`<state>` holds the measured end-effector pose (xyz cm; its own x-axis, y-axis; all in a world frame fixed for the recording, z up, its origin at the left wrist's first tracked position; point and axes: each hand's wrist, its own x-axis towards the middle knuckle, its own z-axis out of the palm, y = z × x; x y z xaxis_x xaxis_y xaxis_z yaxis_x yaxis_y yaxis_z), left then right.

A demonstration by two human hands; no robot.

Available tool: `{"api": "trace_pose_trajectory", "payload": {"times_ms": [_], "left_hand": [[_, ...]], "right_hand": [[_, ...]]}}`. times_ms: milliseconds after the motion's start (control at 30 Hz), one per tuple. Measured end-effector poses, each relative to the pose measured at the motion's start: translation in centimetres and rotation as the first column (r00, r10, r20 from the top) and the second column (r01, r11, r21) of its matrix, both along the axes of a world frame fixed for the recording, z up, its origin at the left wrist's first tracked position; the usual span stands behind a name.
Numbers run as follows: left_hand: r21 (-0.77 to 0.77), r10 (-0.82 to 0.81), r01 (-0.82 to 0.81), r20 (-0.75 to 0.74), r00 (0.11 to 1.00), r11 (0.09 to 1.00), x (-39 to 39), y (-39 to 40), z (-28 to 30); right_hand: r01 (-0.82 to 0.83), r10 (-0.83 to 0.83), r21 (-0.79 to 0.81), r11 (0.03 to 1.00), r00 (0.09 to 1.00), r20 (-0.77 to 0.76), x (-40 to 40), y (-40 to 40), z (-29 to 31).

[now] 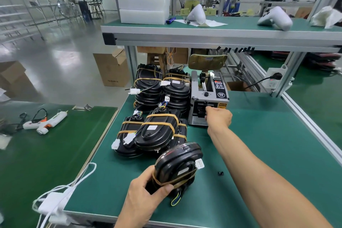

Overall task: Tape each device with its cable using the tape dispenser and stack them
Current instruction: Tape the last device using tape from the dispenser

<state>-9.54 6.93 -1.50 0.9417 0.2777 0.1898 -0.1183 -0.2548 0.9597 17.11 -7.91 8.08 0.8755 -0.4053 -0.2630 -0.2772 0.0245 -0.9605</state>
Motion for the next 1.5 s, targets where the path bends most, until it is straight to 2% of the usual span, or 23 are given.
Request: {"api": "trace_pose_trajectory", "payload": {"times_ms": [300,467,567,767,867,967,1233,1500], "left_hand": [[0.008,0.011,-0.011,-0.015,1.0,1.0,0.0,0.1,-0.4],[0.017,0.009,-0.008,-0.034,0.999,1.0,0.1,0.3,-0.9],[0.018,0.009,-0.008,-0.036,0.999,1.0,0.0,0.4,-1.0],[0.008,0.002,-0.002,-0.039,0.999,1.0,-0.1,0.2,-0.5],[0.007,0.012,-0.012,-0.04,0.999,1.0,-0.2,-0.1,-0.2],[-0.014,0.018,-0.019,-0.041,0.999,1.0,-0.3,-0.2,0.0],[-0.027,0.013,-0.014,-0.054,0.998,1.0,-0.4,-0.3,0.2],[-0.048,0.013,-0.015,-0.04,0.999,0.999,-0.4,-0.6,0.8]], "right_hand": [[0.068,-0.069,-0.022,0.997,0.997,-0.029,0.5,0.7,-0.3],[0.006,-0.006,0.006,1.0,1.0,-0.029,-0.5,-0.1,-0.3],[-0.178,0.183,0.106,0.978,0.983,-0.034,-3.3,-2.3,-0.8],[-0.519,0.511,0.201,0.831,0.855,0.09,-12.0,-6.6,2.0],[-0.638,0.615,0.144,0.757,0.769,0.176,-15.6,-6.4,4.8],[-0.704,0.681,0.082,0.705,0.705,0.197,-17.6,-5.7,5.9],[-0.708,0.677,0.134,0.693,0.704,0.217,-18.9,-5.3,6.4],[-0.658,0.621,0.128,0.742,0.747,0.238,-19.6,-4.8,6.1]]}}
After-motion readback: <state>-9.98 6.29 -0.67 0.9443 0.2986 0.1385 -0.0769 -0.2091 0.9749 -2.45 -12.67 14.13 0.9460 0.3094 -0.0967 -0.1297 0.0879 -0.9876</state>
